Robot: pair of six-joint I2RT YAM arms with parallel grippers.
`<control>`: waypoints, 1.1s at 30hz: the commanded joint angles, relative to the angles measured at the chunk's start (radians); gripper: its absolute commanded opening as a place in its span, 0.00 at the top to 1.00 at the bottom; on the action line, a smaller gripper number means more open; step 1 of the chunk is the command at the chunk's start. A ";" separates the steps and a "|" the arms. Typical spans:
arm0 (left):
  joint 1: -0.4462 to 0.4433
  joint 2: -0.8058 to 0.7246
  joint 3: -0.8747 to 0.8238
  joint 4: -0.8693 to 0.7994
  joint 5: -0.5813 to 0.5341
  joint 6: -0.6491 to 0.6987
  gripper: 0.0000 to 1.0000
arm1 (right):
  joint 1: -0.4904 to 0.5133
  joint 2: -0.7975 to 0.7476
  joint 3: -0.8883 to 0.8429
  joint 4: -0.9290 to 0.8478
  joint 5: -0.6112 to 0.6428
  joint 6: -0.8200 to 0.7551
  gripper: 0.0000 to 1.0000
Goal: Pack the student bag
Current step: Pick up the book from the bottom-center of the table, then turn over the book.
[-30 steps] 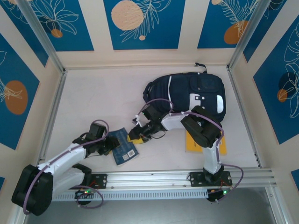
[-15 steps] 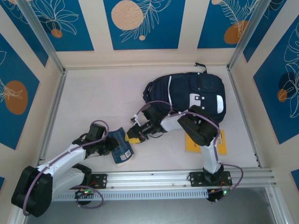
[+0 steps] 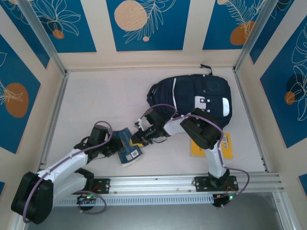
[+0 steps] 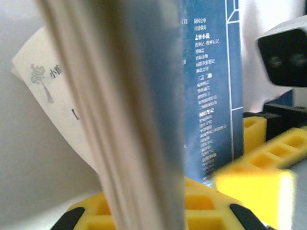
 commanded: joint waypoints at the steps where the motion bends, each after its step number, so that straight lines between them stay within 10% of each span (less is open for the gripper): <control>1: -0.006 -0.035 0.021 0.005 0.024 0.000 0.96 | 0.021 -0.013 -0.020 0.033 -0.001 0.003 0.91; 8: -0.006 -0.122 0.114 -0.210 -0.035 0.045 0.38 | -0.067 -0.195 -0.134 0.074 0.035 0.012 1.00; 13: -0.004 -0.179 0.151 -0.284 -0.058 0.022 0.16 | -0.130 -0.352 -0.217 0.129 0.070 0.070 1.00; 21: -0.006 -0.148 0.210 -0.177 0.060 -0.026 0.11 | -0.146 -0.503 -0.233 0.210 0.096 0.146 1.00; 26: -0.006 -0.141 0.388 -0.327 0.041 0.195 0.10 | -0.179 -0.614 -0.124 -0.135 -0.039 -0.193 0.94; 33: -0.008 -0.146 0.548 -0.440 0.078 0.535 0.13 | -0.186 -0.813 -0.093 -0.557 0.084 -0.858 0.92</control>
